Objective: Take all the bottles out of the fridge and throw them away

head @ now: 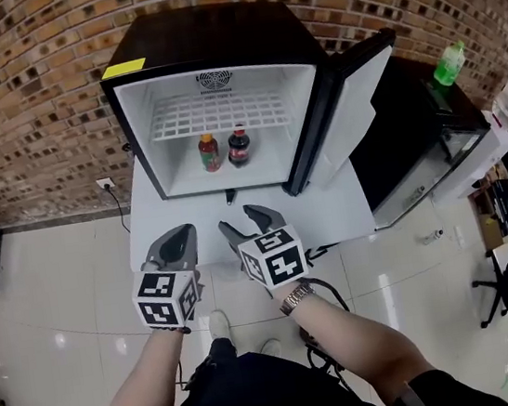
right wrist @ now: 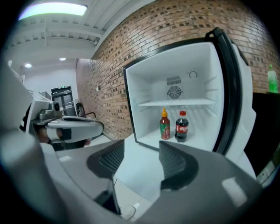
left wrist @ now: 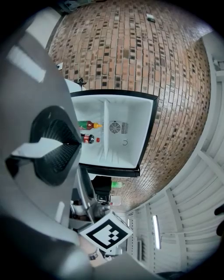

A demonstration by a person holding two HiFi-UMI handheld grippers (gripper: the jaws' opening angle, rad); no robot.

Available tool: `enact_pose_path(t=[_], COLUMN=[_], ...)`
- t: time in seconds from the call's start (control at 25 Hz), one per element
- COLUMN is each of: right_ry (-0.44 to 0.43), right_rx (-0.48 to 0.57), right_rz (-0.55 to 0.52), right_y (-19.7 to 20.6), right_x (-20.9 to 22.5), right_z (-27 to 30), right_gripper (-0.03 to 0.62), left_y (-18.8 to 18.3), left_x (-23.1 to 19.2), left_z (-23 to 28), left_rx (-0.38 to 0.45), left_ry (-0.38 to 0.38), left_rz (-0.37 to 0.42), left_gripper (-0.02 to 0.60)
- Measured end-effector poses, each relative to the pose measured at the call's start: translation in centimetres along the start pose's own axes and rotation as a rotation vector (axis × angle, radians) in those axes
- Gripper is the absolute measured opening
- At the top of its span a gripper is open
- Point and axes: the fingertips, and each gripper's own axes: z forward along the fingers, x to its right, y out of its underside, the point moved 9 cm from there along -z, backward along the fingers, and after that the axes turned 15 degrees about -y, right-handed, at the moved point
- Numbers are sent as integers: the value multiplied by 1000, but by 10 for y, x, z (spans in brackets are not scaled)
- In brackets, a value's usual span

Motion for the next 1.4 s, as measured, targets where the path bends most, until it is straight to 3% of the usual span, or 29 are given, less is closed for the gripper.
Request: enact_pose_path(t=[0.72,1.0,1.4], right_ry=[183,243,324], right_rx=[-81,-117,-115], right_rz=[47,65,131], right_y=[-43,-43,-42], right_x=[92,118,149], right_z=[143,189,226], right_gripper=[273,339,341], left_y=[-34,-33,-23], left_x=[-102,-107,-107], left_z=[106,131,147], left_rx=[-10,-36,-70], left_ry=[62,112,171], left_rz=[33,87,122], left_gripper=[3,3,3])
